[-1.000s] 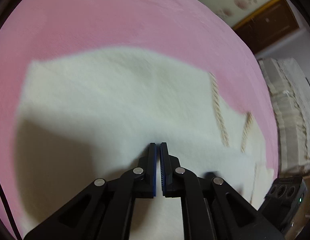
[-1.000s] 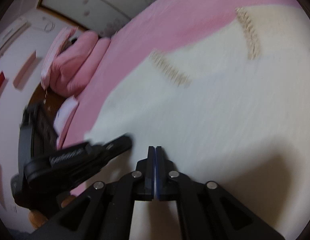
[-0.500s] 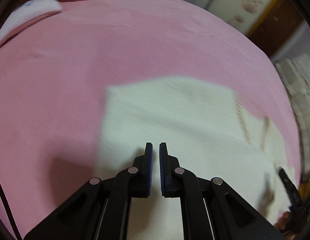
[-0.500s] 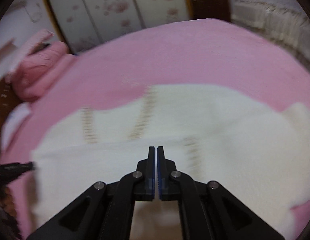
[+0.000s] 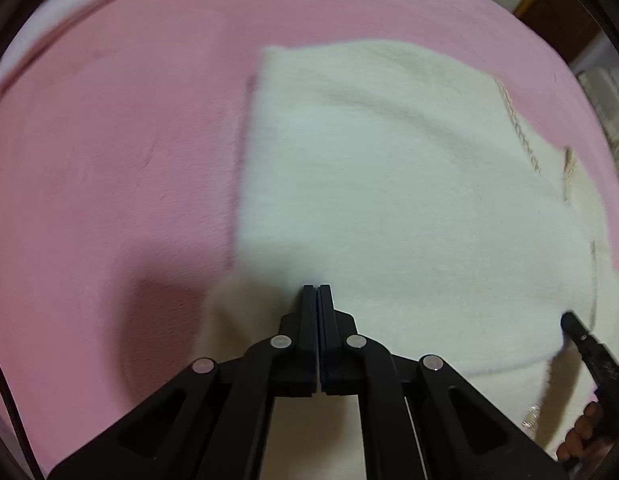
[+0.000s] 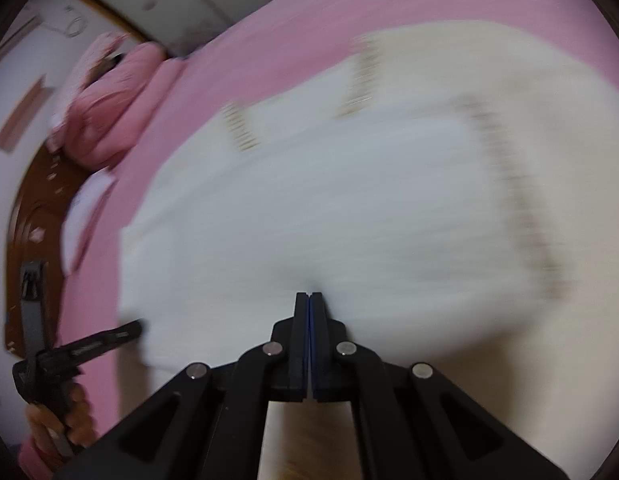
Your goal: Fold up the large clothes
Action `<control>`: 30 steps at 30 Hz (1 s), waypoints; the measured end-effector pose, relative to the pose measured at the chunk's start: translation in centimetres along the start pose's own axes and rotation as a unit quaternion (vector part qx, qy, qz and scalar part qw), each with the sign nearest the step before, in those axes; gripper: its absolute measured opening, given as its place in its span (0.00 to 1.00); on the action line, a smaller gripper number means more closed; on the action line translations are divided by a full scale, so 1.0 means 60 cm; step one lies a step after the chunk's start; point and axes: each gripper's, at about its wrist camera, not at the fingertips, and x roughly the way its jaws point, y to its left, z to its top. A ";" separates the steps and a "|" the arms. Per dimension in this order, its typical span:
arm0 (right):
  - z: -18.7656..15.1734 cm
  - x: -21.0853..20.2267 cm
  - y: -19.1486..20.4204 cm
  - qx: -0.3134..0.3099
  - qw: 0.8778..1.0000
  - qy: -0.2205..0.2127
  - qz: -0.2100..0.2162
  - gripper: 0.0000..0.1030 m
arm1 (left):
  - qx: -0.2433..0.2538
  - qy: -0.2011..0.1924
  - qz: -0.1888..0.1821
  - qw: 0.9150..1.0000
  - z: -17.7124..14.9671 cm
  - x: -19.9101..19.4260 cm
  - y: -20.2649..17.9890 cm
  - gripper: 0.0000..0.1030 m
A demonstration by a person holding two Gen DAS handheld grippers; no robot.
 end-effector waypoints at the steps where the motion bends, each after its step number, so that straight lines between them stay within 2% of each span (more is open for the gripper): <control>1: 0.002 -0.013 -0.024 -0.002 0.999 -0.010 -0.037 0.00 | -0.011 0.006 -0.017 1.000 -0.001 -0.001 0.013 0.01; 2: 0.002 -0.024 -0.049 0.008 0.999 -0.015 -0.052 0.00 | -0.011 0.013 -0.027 0.999 -0.003 -0.001 0.019 0.01; 4: 0.003 -0.023 -0.073 0.029 0.998 0.002 -0.050 0.00 | 0.002 0.013 -0.032 0.999 -0.006 -0.007 0.038 0.01; 5: -0.001 -0.016 -0.071 0.028 0.996 0.014 -0.089 0.00 | 0.007 0.014 -0.028 0.999 -0.008 -0.003 0.035 0.01; 6: -0.003 -0.011 -0.073 0.027 0.995 0.014 -0.094 0.00 | 0.010 0.014 -0.026 1.000 -0.007 -0.003 0.042 0.01; 11: -0.005 -0.001 -0.076 0.074 0.992 -0.004 -0.098 0.00 | 0.025 0.012 -0.023 0.999 -0.017 -0.012 0.056 0.01; 15: -0.009 0.013 -0.072 0.102 0.989 -0.018 -0.101 0.00 | 0.041 0.018 -0.039 0.998 -0.005 -0.009 0.081 0.01; 19: -0.015 0.016 -0.084 0.173 0.980 -0.045 -0.083 0.00 | 0.049 0.015 -0.051 0.997 -0.006 -0.016 0.086 0.01; 23: -0.023 0.007 -0.069 0.234 0.964 -0.063 -0.112 0.00 | 0.064 0.009 -0.046 0.997 -0.010 -0.019 0.084 0.01; 26: -0.045 -0.001 -0.036 0.217 0.964 -0.078 -0.133 0.05 | 0.070 0.002 -0.042 0.997 -0.015 -0.026 0.077 0.01; 29: -0.071 -0.011 0.000 0.200 0.970 -0.090 -0.109 0.12 | 0.075 -0.009 -0.020 0.997 -0.025 -0.043 0.063 0.03; 30: -0.081 -0.014 0.014 0.194 0.972 -0.089 -0.093 0.14 | 0.071 -0.013 -0.018 0.997 -0.029 -0.049 0.062 0.09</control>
